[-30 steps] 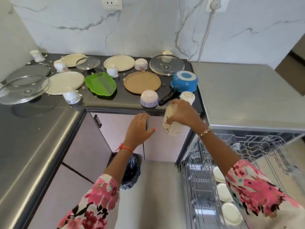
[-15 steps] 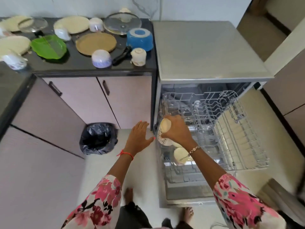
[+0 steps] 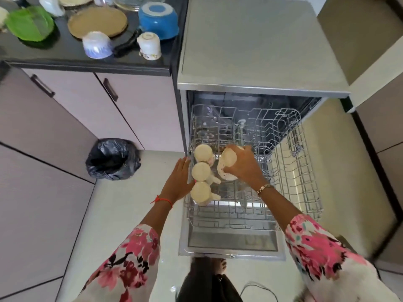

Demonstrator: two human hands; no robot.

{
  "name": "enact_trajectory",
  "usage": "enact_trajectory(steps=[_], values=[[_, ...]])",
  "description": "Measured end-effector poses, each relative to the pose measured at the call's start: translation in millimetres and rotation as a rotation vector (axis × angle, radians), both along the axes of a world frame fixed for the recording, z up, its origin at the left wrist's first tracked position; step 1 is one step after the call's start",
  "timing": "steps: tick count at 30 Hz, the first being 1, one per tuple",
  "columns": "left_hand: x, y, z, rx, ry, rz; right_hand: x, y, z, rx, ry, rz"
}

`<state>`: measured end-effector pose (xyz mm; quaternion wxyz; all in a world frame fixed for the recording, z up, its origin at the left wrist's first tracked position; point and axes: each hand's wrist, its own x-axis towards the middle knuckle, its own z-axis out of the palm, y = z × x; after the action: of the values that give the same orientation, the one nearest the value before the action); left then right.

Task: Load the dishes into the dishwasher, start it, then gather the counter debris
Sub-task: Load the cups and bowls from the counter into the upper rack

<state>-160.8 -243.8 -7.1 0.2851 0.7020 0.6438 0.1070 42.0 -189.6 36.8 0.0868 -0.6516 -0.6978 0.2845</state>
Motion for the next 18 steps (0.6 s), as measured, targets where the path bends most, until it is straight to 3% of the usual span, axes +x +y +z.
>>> enact_trajectory(steps=[9,18], values=[[-2.4,70.2,-43.1,-0.104,-0.038,0.166,-15.1,103.6,-49.0,0.032,0.008,-0.015],[-5.9,121.3,-86.8,-0.141,-0.16,0.195,-65.9,182.2,-125.1,0.017,-0.058,0.036]])
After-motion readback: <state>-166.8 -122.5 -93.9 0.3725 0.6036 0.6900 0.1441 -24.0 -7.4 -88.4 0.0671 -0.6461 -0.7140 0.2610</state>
